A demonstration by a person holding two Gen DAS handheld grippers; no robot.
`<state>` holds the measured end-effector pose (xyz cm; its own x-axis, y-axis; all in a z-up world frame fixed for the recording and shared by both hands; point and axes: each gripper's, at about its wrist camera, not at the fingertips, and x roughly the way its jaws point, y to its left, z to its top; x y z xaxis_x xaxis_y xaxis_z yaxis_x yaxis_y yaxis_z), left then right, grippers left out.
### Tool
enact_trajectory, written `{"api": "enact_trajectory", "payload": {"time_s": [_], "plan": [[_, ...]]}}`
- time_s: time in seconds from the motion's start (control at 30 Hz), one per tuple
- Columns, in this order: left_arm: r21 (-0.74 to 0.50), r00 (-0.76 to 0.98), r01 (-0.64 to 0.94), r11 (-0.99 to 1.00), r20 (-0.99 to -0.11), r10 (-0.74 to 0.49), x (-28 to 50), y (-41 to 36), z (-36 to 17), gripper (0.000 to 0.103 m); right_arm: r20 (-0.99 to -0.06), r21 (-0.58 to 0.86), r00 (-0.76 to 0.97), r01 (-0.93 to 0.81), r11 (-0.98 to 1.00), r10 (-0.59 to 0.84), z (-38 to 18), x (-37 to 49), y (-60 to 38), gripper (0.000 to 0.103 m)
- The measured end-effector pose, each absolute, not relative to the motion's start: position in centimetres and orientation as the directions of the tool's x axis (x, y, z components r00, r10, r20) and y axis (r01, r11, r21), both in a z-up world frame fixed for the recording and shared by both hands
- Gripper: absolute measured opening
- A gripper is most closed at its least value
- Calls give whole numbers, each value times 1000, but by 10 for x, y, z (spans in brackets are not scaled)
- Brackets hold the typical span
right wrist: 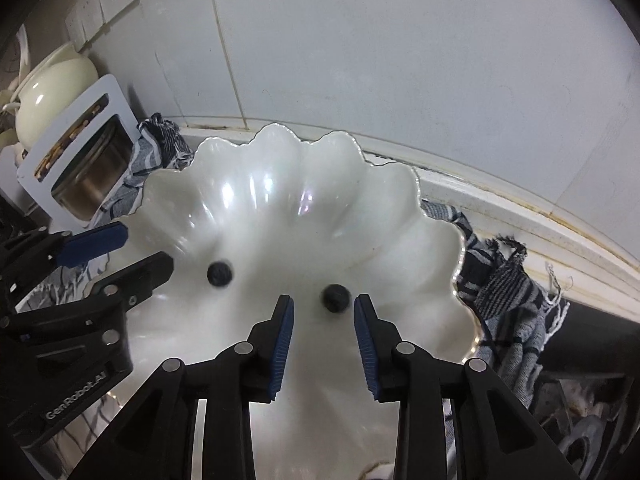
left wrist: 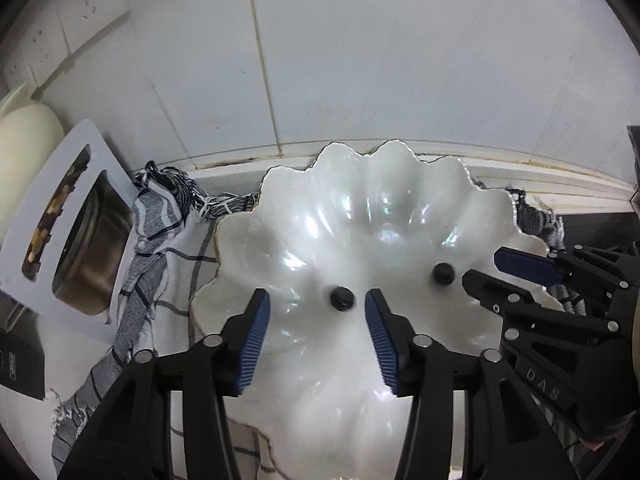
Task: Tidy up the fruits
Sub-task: 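Open the left tool over the bowl while the right tool releases its fruit, then withdraw both tools from the bowl back over the cloth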
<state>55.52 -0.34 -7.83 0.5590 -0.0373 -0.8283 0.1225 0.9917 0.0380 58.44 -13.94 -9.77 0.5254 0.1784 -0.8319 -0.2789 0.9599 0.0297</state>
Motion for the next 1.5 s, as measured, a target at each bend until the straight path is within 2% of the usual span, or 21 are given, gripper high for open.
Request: {"api": "enact_trajectory", "payload": {"time_s": [0.2,0.33,0.43,0.87,1.27,1.37,1.5], "plan": [[43,618,110,993,-786,-34,531,3,-56,65,-787,-1,596,-262,965,161,-75,559,-147,33],[54,660,111,992,-751,-33,509,5,-37,68,-751,-9,641,-252,968,160,-57,539,-151,33],[63,697,109,992,-716,-31,491,6,-22,75,-721,-11,673,-247,969,163,-43,522,-153,33],[122,813,129,984,-581,-34,412,6,26,76,-623,-10,762,-235,972,178,-2,447,-159,33],[121,846,141,983,-530,-56,351,8,32,76,-577,0,789,-256,967,209,7,380,-158,33],[120,849,146,982,-524,-62,338,8,32,76,-570,-2,794,-255,967,209,6,366,-160,42],[103,851,151,983,-520,-76,322,12,33,76,-556,-29,808,-252,967,194,6,349,-162,42]]}}
